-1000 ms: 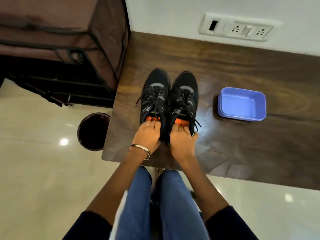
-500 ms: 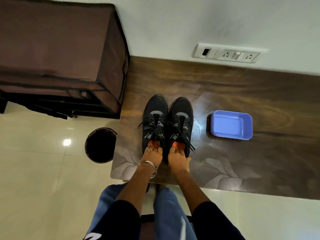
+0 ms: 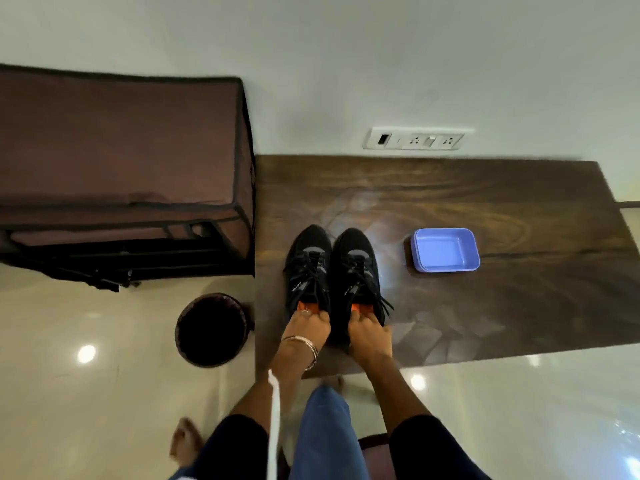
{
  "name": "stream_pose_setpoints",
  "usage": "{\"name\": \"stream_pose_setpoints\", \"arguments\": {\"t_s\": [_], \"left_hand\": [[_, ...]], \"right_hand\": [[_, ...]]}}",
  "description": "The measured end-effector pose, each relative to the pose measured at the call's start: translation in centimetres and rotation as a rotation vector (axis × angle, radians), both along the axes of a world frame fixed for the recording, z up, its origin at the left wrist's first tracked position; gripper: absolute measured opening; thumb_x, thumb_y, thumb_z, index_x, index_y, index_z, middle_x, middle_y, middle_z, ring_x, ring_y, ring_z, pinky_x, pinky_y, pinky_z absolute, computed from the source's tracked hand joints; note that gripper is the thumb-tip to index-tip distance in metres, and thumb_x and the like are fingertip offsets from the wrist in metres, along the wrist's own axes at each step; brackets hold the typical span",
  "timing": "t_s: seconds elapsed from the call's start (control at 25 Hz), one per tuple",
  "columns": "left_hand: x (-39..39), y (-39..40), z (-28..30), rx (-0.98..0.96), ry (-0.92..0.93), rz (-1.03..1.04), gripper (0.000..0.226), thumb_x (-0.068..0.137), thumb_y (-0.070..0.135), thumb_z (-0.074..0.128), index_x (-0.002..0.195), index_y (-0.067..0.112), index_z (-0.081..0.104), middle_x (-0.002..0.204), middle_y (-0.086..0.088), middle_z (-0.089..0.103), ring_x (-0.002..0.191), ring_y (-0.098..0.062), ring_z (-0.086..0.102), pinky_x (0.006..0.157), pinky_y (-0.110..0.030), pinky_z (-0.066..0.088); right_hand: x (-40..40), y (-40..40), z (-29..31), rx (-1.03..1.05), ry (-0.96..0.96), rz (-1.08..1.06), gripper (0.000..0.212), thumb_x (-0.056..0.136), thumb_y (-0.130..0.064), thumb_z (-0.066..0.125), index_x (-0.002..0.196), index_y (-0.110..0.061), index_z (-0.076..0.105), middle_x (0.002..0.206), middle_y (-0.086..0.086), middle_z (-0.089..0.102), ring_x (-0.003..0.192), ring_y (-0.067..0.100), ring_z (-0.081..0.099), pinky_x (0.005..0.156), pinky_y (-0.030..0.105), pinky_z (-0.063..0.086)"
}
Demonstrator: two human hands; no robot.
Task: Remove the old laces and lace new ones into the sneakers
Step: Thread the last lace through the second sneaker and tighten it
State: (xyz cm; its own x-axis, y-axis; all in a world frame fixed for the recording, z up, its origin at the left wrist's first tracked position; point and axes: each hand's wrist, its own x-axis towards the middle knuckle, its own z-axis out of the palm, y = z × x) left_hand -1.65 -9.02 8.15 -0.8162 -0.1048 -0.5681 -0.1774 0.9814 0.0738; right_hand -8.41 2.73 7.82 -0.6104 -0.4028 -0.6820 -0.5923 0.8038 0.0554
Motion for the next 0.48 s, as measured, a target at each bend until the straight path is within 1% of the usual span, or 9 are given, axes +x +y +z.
{"name": "stream_pose_setpoints", "arguments": {"t_s": [0.12, 0.24, 0.32, 0.4, 0.48], "left_hand": [[5.8, -3.1, 2.8, 0.018, 0.026, -0.076, 0.033, 0.092, -0.003, 0.039, 0.125, -0.008, 0.041, 0.121, -0.026, 0.058, 0.117, -0.040, 0.052, 0.098, -0.045, 0.038], [13.0, -6.2, 5.0, 0.024, 0.053, -0.122, 0.033, 0.092, -0.001, 0.040, 0.125, -0.007, 0.042, 0.121, -0.025, 0.058, 0.117, -0.040, 0.052, 0.096, -0.044, 0.039], [17.3, -8.3, 6.0, 0.030, 0.058, -0.115, 0.032, 0.092, 0.000, 0.041, 0.123, -0.005, 0.043, 0.119, -0.024, 0.059, 0.116, -0.040, 0.053, 0.094, -0.044, 0.040], [21.9, -10.9, 6.6, 0.033, 0.045, -0.115, 0.032, 0.091, 0.001, 0.042, 0.122, -0.005, 0.045, 0.119, -0.024, 0.059, 0.115, -0.040, 0.053, 0.093, -0.044, 0.040], [25.6, -13.4, 6.4, 0.009, 0.009, -0.069, 0.033, 0.090, 0.002, 0.043, 0.123, -0.005, 0.046, 0.119, -0.025, 0.059, 0.115, -0.041, 0.053, 0.094, -0.044, 0.040]], "right_hand": [[5.9, -2.3, 3.7, -0.003, 0.035, -0.041, 0.052, 0.092, -0.016, 0.059, 0.138, -0.006, 0.038, 0.129, 0.011, 0.056, 0.131, 0.028, 0.041, 0.103, 0.055, 0.036], [13.6, -5.4, 7.0, -0.026, 0.041, -0.085, 0.053, 0.090, -0.017, 0.060, 0.138, -0.006, 0.039, 0.131, 0.011, 0.054, 0.131, 0.028, 0.041, 0.103, 0.053, 0.036], [17.6, -7.8, 8.1, -0.053, 0.036, -0.090, 0.055, 0.090, -0.020, 0.061, 0.138, -0.006, 0.038, 0.133, 0.011, 0.051, 0.131, 0.029, 0.041, 0.102, 0.053, 0.038], [21.7, -10.5, 8.7, -0.057, 0.012, -0.065, 0.053, 0.090, -0.017, 0.059, 0.138, -0.006, 0.039, 0.135, 0.011, 0.050, 0.131, 0.030, 0.041, 0.103, 0.054, 0.038], [24.6, -12.8, 8.6, -0.077, -0.011, -0.032, 0.049, 0.091, -0.014, 0.055, 0.137, -0.007, 0.040, 0.135, 0.011, 0.050, 0.132, 0.030, 0.041, 0.105, 0.055, 0.036]]}}
